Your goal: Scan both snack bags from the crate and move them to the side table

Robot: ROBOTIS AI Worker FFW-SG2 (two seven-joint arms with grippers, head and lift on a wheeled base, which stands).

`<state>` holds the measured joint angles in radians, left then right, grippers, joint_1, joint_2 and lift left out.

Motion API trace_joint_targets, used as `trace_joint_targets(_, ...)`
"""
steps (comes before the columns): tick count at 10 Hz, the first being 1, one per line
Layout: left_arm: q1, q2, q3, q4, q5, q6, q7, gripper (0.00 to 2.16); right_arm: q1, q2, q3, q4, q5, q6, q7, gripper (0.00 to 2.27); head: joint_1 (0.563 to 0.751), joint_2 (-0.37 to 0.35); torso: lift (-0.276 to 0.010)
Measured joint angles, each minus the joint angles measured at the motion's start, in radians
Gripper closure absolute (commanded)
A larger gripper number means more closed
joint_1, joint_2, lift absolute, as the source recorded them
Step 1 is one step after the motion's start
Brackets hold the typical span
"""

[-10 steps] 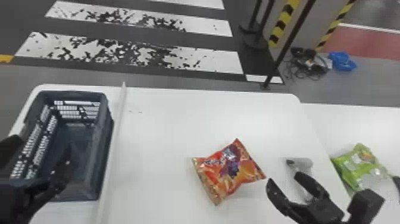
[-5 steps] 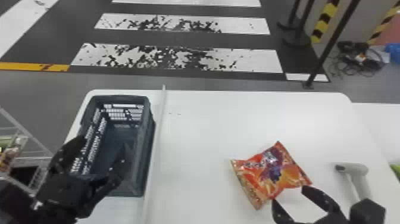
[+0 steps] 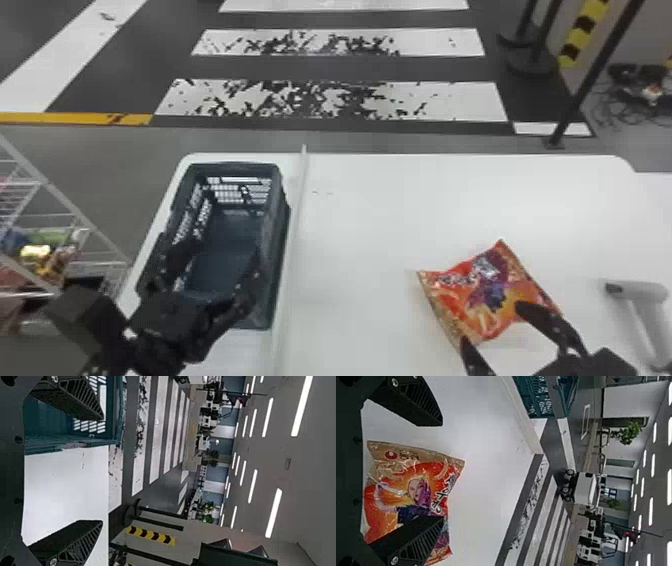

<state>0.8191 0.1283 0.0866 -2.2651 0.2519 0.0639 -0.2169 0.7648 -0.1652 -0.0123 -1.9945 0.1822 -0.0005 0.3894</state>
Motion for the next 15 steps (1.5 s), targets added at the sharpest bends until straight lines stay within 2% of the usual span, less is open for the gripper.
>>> trace_joint_targets(1,0.0,-0.002,-0.002,0.003,-0.004,0.013,0.003,0.06,-0.001,-0.029,0.013,0.031,0.031,-0.079,-0.027,0.09,0.695,0.078,-0.029)
trace_joint_targets(3,-0.008,-0.005,-0.01,0.006,-0.007,0.038,0.004,0.06,0.0,-0.094,0.079,0.113,0.153,-0.236,-0.162,0.09,0.695,0.102,-0.029)
trace_joint_targets(4,-0.014,-0.006,-0.016,0.006,-0.008,0.054,0.004,0.06,-0.002,-0.117,0.115,0.154,0.219,-0.279,-0.213,0.09,0.695,0.112,-0.029)
trace_joint_targets(5,-0.019,-0.006,-0.023,0.003,-0.011,0.067,0.004,0.06,-0.009,-0.127,0.135,0.188,0.247,-0.3,-0.224,0.09,0.695,0.127,-0.029)
trace_joint_targets(10,-0.007,-0.003,-0.026,0.001,-0.011,0.091,-0.016,0.06,-0.117,-0.128,0.169,0.335,0.272,-0.325,-0.25,0.1,0.695,0.113,-0.029)
trace_joint_targets(12,0.008,-0.002,-0.02,-0.002,-0.011,0.086,-0.023,0.06,-0.169,-0.127,0.179,0.394,0.296,-0.308,-0.253,0.14,0.695,0.105,-0.029)
trace_joint_targets(15,0.009,-0.003,-0.017,-0.005,-0.011,0.09,-0.033,0.06,-0.201,-0.131,0.199,0.448,0.342,-0.274,-0.282,0.26,0.695,0.092,-0.029)
